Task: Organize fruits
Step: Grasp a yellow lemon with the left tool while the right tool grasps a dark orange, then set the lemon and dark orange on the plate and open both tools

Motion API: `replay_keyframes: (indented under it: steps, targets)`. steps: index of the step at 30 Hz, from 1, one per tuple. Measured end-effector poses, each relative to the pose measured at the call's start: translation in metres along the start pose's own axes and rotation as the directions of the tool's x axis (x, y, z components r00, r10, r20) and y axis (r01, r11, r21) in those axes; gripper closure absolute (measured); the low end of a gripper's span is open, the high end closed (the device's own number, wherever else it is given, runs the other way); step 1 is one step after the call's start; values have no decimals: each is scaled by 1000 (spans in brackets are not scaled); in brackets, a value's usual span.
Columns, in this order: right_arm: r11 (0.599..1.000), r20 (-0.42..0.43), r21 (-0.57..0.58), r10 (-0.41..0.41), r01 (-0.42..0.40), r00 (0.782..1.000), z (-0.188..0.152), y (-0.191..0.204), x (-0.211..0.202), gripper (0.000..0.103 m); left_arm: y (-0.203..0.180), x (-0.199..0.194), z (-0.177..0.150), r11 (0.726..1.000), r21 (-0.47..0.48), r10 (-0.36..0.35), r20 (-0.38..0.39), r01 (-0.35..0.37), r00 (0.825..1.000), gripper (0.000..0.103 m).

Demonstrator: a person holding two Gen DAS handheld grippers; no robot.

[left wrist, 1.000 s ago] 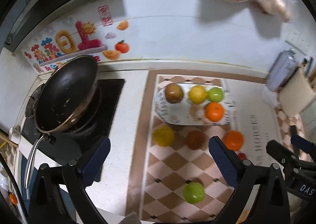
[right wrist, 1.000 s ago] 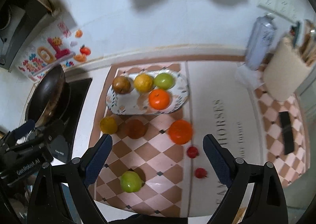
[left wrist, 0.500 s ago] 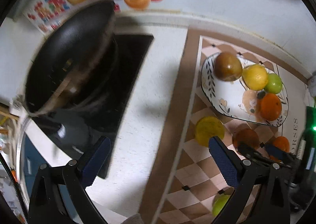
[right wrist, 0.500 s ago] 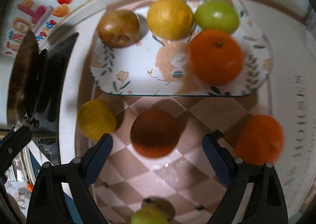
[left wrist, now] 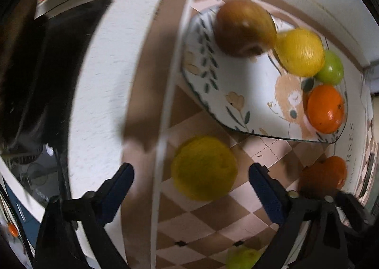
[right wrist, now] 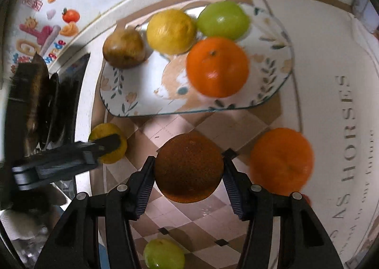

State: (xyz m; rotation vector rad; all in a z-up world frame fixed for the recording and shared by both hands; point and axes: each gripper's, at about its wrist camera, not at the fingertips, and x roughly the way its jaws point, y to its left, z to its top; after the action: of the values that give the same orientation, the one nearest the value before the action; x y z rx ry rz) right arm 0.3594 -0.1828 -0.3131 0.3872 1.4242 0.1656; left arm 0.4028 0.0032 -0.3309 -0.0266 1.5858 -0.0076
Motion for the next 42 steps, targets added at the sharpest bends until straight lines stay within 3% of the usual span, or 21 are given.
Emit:
replay_keyframes:
  steps: [2,3,7,11,15,22,29,33,38,40,42]
  targets:
    - [1000,11,6,-1,1,1000,0,-2,-7,45,-4,8,0,1000,13,-13,-22,14,1000,44]
    - [1000,14,8,0,0,1000,2,-4,-10,45,-4,11,-1,999,7,-39,-33,39,999,48]
    - [1000,31,18,24,-24,999,7,-7,-20,45,-5,1,-9,1000,6,-31,5,31,1000,48]
    - [997,52,28,69,-71,996,24,4,-19,45,1,-31,-10,995,-31,-94,67,96,993,48]
    - [994,74,22,104,-106,992,46,18,-13,45,3,-55,13,985,-59,-159,100,165,982,48]
    - [988,55,16,150,-152,987,70,39,15,45,15,-31,59,955,-163,-247,20,247,969,48]
    - [987,-5,-4,161,-161,987,71,50,39,44,19,-13,65,940,-222,-272,-33,259,962,48]
    - [987,-1,8,162,-162,987,68,48,35,25,15,-15,68,939,-213,-284,-30,272,958,47]
    - [991,6,11,136,-136,991,62,43,16,24,15,-28,69,952,-170,-256,8,254,967,44]
    - [994,18,11,104,-104,994,60,40,6,13,17,-34,69,958,-157,-240,22,240,971,41]
    - [999,41,7,48,-49,998,56,36,-7,11,17,-42,64,965,-137,-222,38,225,974,38]
